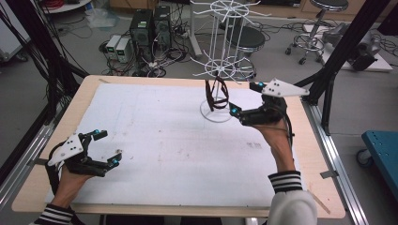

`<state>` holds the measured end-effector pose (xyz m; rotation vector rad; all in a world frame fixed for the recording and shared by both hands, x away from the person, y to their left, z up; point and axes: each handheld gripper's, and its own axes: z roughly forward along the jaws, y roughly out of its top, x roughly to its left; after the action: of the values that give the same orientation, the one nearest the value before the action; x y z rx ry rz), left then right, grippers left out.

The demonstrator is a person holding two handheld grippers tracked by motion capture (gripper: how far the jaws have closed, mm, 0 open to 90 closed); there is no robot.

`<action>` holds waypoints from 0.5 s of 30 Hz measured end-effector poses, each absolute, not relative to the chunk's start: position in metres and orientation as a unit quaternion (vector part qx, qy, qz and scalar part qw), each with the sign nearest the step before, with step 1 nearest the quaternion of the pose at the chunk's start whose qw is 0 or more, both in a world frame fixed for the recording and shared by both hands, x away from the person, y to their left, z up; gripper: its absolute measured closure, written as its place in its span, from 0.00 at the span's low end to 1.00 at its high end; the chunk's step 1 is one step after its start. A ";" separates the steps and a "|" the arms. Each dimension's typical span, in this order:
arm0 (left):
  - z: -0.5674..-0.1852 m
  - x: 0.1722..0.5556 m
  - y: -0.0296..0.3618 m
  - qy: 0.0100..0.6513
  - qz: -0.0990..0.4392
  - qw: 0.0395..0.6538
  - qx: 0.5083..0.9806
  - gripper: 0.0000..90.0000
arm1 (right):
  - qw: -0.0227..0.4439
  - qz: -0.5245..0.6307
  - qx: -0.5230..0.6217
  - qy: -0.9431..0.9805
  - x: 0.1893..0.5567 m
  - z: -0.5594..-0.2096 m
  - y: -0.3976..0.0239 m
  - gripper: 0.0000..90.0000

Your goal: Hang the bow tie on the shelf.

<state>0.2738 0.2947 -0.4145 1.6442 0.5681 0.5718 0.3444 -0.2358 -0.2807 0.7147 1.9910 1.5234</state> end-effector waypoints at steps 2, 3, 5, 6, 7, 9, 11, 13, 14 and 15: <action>-0.416 0.272 0.296 0.247 0.253 0.613 0.707 0.02 | 0.264 0.569 0.265 0.733 0.333 -0.291 -0.239 0.01; -0.417 0.271 0.297 0.248 0.254 0.615 0.705 0.02 | 0.268 0.568 0.266 0.732 0.328 -0.296 -0.240 0.01; -0.418 0.270 0.298 0.247 0.258 0.620 0.699 0.02 | 0.269 0.573 0.268 0.726 0.318 -0.307 -0.243 0.01; -0.419 0.269 0.298 0.247 0.259 0.619 0.699 0.02 | 0.273 0.571 0.270 0.726 0.313 -0.313 -0.244 0.01; -0.420 0.269 0.298 0.248 0.261 0.621 0.696 0.02 | 0.276 0.570 0.272 0.725 0.309 -0.319 -0.245 0.01; -0.422 0.268 0.298 0.247 0.263 0.622 0.695 0.02 | 0.282 0.570 0.276 0.721 0.302 -0.330 -0.248 0.01; -0.425 0.266 0.298 0.249 0.264 0.622 0.694 0.02 | 0.280 0.577 0.284 0.713 0.295 -0.341 -0.250 0.01; -0.428 0.264 0.299 0.248 0.268 0.620 0.694 0.02 | 0.293 0.582 0.286 0.702 0.288 -0.352 -0.252 0.01; -0.429 0.264 0.299 0.248 0.269 0.621 0.693 0.02 | 0.299 0.580 0.289 0.700 0.285 -0.357 -0.254 0.01; -0.431 0.263 0.299 0.249 0.270 0.623 0.691 0.02 | 0.302 0.581 0.294 0.697 0.283 -0.363 -0.255 0.01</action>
<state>0.2630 0.2993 -0.4305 1.5876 0.5715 0.6202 0.2829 -0.2548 -0.3630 0.7787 1.8483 1.5405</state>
